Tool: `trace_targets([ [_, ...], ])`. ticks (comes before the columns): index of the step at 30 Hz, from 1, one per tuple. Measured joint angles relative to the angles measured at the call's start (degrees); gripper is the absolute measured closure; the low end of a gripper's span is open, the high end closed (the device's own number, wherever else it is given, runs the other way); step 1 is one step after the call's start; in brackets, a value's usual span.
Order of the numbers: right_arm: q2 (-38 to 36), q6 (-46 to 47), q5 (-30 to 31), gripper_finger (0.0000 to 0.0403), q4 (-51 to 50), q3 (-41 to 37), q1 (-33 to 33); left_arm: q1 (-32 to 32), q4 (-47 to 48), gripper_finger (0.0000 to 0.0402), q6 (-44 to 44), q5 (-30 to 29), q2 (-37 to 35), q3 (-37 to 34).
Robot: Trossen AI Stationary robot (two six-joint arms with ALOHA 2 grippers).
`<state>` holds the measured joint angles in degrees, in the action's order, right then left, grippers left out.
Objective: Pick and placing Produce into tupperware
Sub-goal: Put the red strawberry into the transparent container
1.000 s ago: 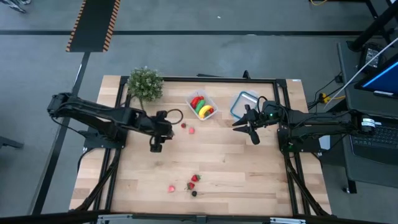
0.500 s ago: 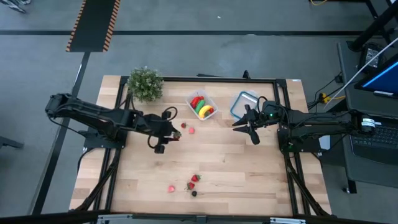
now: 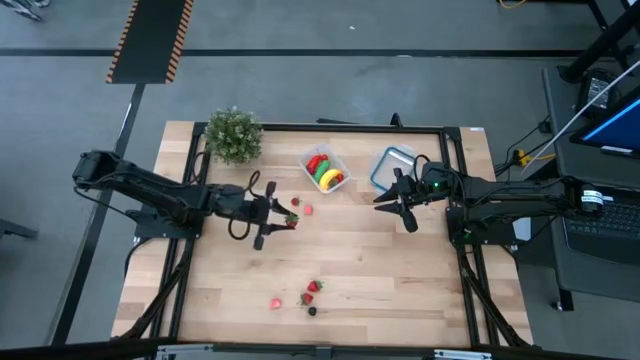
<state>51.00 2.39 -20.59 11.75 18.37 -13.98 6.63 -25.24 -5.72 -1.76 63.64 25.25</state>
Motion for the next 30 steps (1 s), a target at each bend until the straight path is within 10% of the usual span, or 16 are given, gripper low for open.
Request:
trace_targets([
  [30,0.00,4.85,-0.01,0.0297,0.24,0.00,-0.01,-1.76,-8.04,0.0272,8.31,-18.56,5.94,-5.08],
])
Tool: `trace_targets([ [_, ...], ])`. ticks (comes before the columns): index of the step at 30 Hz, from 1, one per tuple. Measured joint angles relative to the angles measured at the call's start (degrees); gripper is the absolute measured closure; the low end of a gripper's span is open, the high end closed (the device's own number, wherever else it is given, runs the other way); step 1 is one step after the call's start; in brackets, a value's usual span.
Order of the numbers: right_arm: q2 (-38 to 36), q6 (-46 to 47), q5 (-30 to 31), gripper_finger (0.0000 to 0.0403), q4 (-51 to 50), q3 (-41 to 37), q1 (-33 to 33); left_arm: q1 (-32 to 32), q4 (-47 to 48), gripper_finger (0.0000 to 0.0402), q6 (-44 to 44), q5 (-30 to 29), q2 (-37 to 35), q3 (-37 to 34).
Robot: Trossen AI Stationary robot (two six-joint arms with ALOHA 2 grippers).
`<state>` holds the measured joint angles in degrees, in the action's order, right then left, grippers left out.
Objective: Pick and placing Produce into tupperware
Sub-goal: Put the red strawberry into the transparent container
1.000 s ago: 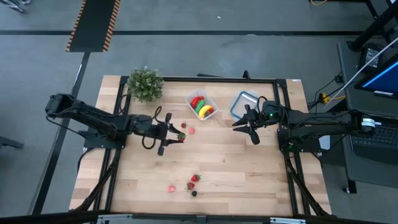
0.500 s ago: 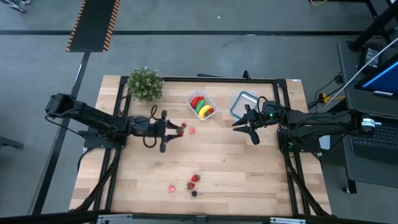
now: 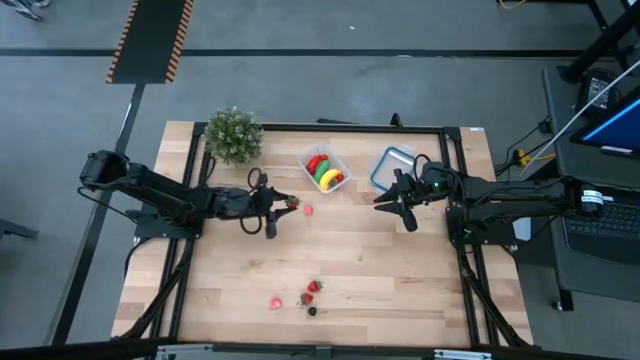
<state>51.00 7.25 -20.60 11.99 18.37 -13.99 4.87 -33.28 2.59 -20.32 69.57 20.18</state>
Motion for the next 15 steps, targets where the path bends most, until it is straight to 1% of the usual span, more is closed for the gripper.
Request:
trace_targets([
  [3,0.35,0.09,0.00,0.0297,-0.24,0.00,0.01,-2.29,0.50,0.0272,-0.41,0.37,1.60,1.60],
  [5,0.83,0.04,-0.01,0.0297,-0.22,0.02,0.01,-4.10,2.05,0.0272,-1.52,1.63,2.65,3.09],
  [10,3.29,-0.90,-0.01,0.0297,-0.24,0.02,0.01,-9.35,8.94,0.0272,-2.44,8.34,5.24,8.31],
  [12,4.57,-1.74,0.00,0.0297,-0.25,0.02,-0.01,-11.04,12.39,0.0272,-3.23,10.18,6.65,10.63],
  [15,6.62,-1.79,0.00,0.0297,0.06,0.02,-0.03,-13.11,16.22,0.0272,-5.77,13.60,9.02,14.38],
])
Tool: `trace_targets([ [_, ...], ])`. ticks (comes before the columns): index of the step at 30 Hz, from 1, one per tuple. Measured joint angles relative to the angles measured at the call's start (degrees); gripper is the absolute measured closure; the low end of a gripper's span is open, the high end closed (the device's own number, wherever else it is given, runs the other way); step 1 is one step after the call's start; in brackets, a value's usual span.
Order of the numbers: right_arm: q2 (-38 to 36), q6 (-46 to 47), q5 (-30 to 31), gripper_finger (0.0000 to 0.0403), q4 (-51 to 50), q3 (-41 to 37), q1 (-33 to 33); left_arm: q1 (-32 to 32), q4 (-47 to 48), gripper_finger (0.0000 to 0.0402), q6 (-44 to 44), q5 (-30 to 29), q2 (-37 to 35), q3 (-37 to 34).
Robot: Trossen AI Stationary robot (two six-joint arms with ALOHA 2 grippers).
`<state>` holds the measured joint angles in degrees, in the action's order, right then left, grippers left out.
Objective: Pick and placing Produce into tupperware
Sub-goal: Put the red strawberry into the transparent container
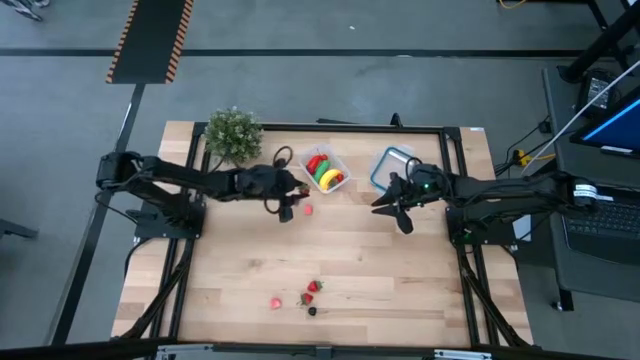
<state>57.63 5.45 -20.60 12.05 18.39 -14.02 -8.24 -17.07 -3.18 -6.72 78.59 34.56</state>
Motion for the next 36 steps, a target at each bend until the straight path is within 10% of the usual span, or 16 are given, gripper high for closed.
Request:
trace_targets([
  [15,2.75,-1.29,0.00,0.0297,3.85,0.02,0.00,-5.02,18.75,0.0272,-12.51,7.77,14.53,19.87],
  [36,2.71,-1.44,0.00,0.0297,5.46,0.02,0.00,-15.19,22.66,0.0272,-16.94,16.18,15.67,24.62],
])
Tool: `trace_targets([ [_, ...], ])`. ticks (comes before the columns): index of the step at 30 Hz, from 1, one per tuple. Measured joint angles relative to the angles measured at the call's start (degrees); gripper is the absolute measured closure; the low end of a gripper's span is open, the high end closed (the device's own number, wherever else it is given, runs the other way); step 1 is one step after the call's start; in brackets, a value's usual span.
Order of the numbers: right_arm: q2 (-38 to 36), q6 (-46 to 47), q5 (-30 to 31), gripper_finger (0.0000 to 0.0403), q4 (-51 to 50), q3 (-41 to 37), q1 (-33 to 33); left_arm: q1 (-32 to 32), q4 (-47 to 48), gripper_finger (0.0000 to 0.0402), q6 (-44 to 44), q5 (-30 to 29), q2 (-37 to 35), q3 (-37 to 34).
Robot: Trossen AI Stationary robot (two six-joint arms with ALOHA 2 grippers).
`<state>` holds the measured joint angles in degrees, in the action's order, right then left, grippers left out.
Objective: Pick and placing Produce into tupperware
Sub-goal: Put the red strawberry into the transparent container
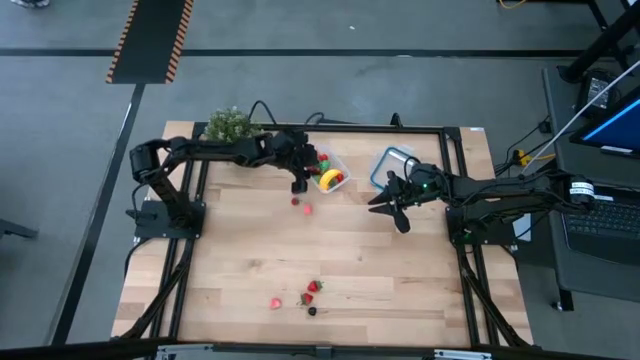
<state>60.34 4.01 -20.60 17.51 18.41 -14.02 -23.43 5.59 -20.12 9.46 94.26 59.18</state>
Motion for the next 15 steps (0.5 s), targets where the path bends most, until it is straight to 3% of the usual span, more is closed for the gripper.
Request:
trace_targets([
  [15,0.00,-1.70,0.00,0.0297,4.55,0.00,0.00,-5.55,0.41,0.0272,0.02,4.67,0.00,0.00],
])
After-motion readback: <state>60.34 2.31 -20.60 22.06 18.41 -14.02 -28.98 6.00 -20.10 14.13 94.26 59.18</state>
